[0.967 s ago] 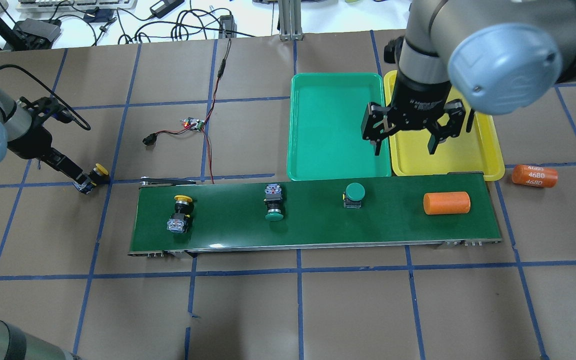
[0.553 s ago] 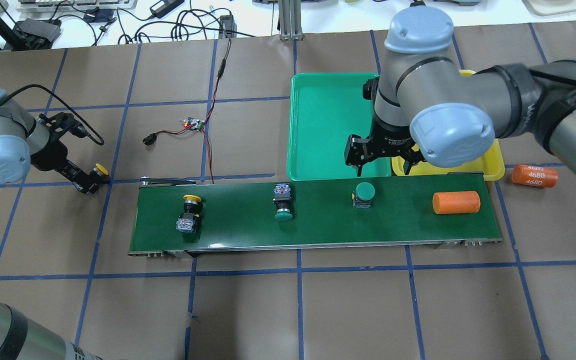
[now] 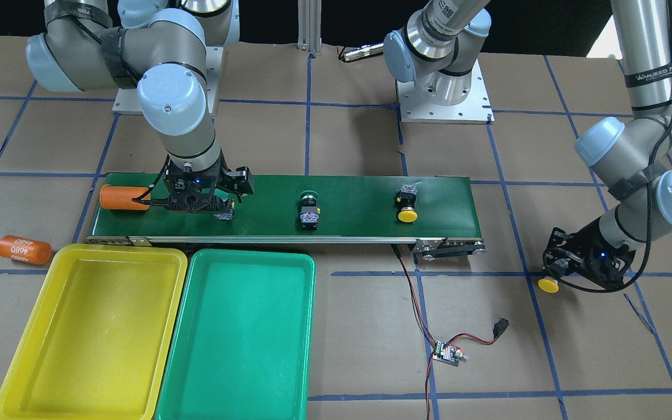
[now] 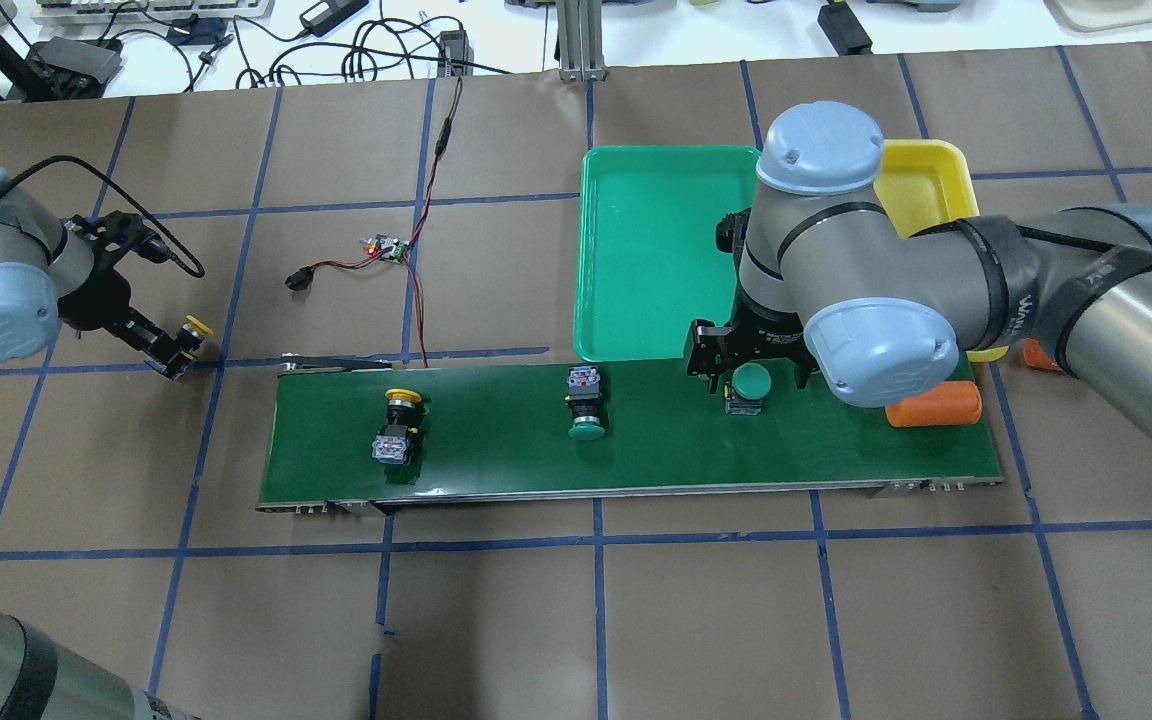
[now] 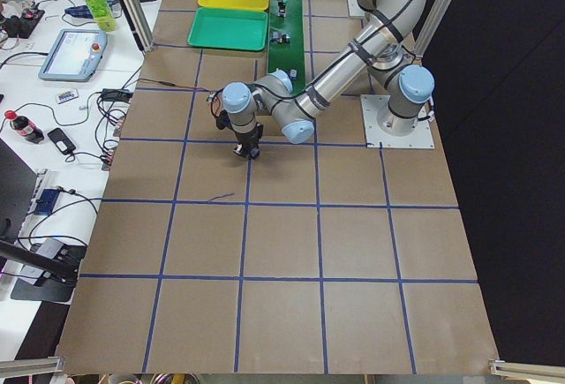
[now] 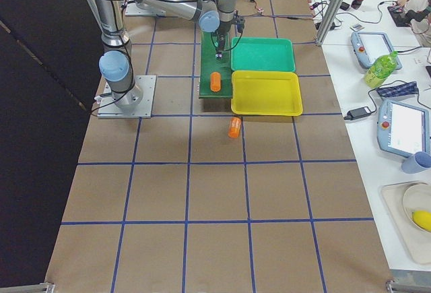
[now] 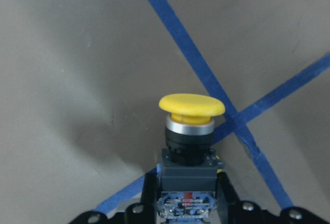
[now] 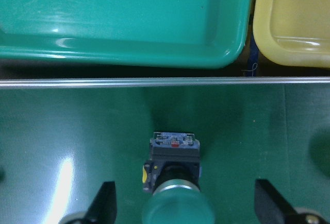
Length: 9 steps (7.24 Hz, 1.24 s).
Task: Sort buttons by color to trays
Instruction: 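Set the yellow button on the belt while right gripper grasps green button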
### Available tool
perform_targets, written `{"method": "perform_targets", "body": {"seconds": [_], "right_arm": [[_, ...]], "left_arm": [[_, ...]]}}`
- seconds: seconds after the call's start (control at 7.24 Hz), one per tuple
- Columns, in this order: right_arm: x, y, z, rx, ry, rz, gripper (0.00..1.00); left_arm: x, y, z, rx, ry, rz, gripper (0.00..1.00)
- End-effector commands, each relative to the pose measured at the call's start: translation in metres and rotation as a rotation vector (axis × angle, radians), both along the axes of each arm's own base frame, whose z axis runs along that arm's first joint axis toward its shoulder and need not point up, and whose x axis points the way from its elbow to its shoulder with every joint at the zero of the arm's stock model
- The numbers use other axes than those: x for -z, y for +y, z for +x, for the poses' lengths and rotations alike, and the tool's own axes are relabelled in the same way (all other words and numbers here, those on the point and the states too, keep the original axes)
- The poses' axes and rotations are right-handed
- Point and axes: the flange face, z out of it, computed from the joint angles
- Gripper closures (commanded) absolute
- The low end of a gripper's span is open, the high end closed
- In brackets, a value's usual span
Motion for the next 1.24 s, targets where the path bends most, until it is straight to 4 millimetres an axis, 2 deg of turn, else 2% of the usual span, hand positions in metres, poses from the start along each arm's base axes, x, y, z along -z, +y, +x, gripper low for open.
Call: {"method": "perform_targets", "body": {"seconds": [0.0,0.14,0.28,0.41,0.55,0.69,0.83,0.97,1.11], "right_arm": [[0.001,0.003,-0.001,-0.002,-0.001,0.001,0.67],[0.000,0.002,-0.001,-0.002,-0.002,-0.002,0.79],[-0.004,-0.001,-0.001,-0.001,-0.003,-0.011,0.85],[-0.018,-0.014,-0.005,0.012,-0.008,-0.046,0.85],[-0.045,-0.036,-0.002,0.012,-0.017,-0.106,0.85],[-0.058,-0.065,0.002,0.012,-0.024,-0.144,0.84],[-0.067,-0.102,0.007,0.012,-0.027,-0.177,0.82],[-0.085,-0.138,0.013,0.016,-0.072,-0.226,0.80],[-0.090,-0.159,0.016,0.019,-0.092,-0.245,0.79]], "left_arm": [[-0.057,0.005,-0.041,-0.214,-0.021,-0.028,1.00],[-0.081,0.014,-0.071,-0.247,-0.019,-0.017,1.00],[-0.098,0.024,-0.097,-0.353,-0.024,-0.008,1.00],[-0.107,0.036,-0.134,-0.448,0.005,0.010,1.00],[-0.101,0.050,-0.163,-0.542,0.032,0.058,1.00],[-0.090,0.064,-0.177,-0.560,0.042,0.086,1.00],[-0.078,0.076,-0.181,-0.559,0.043,0.109,1.00],[-0.072,0.087,-0.184,-0.559,0.042,0.126,0.97],[-0.062,0.097,-0.186,-0.559,0.040,0.145,0.83]]}}
